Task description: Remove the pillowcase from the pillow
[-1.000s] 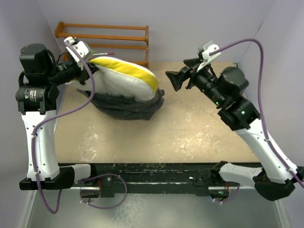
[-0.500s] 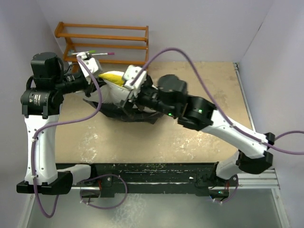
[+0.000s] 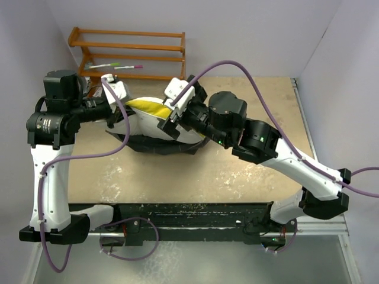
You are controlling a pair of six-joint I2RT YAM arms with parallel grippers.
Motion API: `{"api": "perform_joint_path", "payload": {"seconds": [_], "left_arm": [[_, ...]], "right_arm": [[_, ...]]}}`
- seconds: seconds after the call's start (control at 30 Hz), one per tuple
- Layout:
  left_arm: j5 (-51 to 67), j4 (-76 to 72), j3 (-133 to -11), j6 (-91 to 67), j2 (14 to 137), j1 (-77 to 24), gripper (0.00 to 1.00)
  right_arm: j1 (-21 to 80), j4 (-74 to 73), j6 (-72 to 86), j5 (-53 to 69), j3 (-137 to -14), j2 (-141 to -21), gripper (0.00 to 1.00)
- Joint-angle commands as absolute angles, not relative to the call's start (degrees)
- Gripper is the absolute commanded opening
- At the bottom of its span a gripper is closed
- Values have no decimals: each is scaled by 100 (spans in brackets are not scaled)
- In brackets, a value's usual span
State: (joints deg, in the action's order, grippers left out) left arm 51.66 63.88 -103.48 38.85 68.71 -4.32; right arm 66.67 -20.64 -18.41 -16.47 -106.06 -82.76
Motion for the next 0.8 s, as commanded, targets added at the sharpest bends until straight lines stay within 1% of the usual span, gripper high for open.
{"api": "perform_joint_path", "payload": {"seconds": [0.0, 0.17, 0.3, 0.43, 0.5, 0.53, 0.57, 0.6, 0.63, 0.67, 0.7, 0.73, 0.77], "left_arm": [[5670, 6065, -10558, 3842, 6734, -505, 0], [5768, 5916, -10711, 3564, 6757, -525, 0], [5802, 5951, -10850, 3508, 6800, -536, 0], [5986, 6153, -11098, 3494, 6800, -536, 0], [6140, 6237, -11300, 3360, 6792, -535, 0], [6231, 6201, -11369, 3211, 6777, -536, 0], [6316, 6105, -11407, 3003, 6758, -536, 2], [6391, 5964, -11423, 2723, 6720, -536, 17], [6476, 5870, -11436, 2528, 6685, -536, 44], [6515, 5815, -11425, 2404, 6650, -536, 74], [6516, 5751, -11375, 2311, 6595, -536, 95], [6435, 5699, -11294, 2281, 6531, -535, 100], [6269, 5654, -11161, 2309, 6459, -536, 99]], "right_arm": [[6662, -2180, -2097, -1587, -10911, -8320, 99], [6657, -2824, -1720, -110, -10949, -8655, 100], [6546, -3176, -1756, 67, -11224, -9136, 100], [6093, -2922, -1573, 203, -11254, -9227, 97], [5850, -2727, -1488, 369, -11178, -9144, 91], [5793, -2641, -1484, 376, -11119, -9111, 86], [5749, -2572, -1509, 366, -11066, -9072, 77], [5703, -2476, -1533, 283, -11015, -9015, 65], [5631, -2331, -1527, 160, -10932, -8934, 48], [5519, -2111, -1480, 34, -10859, -8808, 32], [5329, -1858, -1283, 57, -10745, -8644, 14], [5105, -1560, -1068, 313, -10572, -8391, 0], [4830, -1017, -870, 682, -10327, -8086, 0]]}}
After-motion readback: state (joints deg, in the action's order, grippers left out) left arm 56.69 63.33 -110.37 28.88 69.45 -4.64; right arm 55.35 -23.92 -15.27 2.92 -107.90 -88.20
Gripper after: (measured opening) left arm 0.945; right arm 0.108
